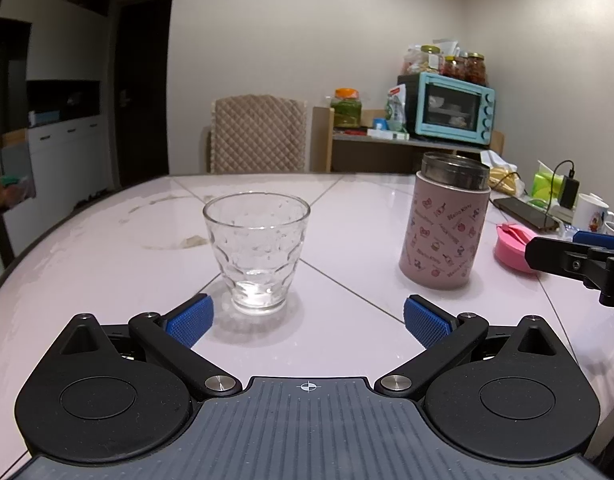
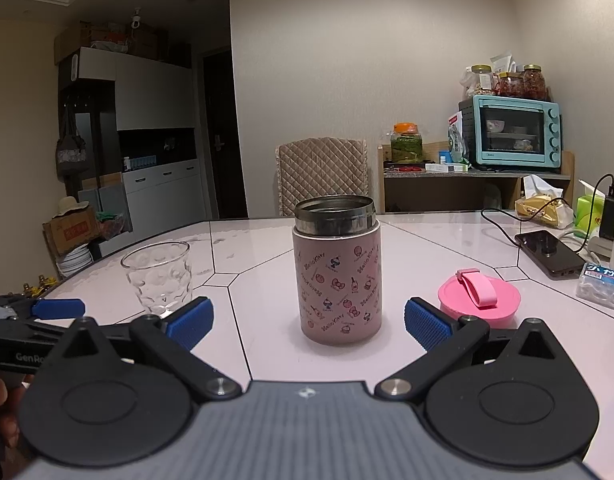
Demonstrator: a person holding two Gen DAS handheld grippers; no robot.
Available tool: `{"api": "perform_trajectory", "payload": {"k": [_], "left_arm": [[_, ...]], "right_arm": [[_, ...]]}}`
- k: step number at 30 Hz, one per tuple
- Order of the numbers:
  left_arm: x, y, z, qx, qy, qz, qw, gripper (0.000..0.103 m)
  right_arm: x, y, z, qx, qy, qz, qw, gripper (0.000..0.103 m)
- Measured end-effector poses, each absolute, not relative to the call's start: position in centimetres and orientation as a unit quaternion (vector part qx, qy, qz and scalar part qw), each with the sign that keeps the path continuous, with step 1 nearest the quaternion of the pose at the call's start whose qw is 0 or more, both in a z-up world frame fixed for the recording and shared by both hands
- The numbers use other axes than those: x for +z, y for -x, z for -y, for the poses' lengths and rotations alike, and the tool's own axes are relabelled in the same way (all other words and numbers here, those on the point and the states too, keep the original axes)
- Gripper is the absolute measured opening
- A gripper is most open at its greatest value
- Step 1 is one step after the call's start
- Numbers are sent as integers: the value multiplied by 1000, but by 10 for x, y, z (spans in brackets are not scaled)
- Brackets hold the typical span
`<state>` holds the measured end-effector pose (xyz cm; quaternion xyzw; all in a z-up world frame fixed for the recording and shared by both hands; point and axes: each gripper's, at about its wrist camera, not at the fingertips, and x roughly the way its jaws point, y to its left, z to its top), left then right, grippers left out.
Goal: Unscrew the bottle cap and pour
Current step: 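Move the left tool toward the clear glass tumbler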
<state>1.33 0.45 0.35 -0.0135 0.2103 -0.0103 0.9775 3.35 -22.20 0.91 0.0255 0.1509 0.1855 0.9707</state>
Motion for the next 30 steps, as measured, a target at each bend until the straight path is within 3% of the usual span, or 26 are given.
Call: {"api": "perform_trajectory", "payload": {"k": [30], "left_arm": [[7,-66,-41,-17,2,-207,978,103]], "right_arm": [[6,-67,205,173,-23,-154,973,103]]}}
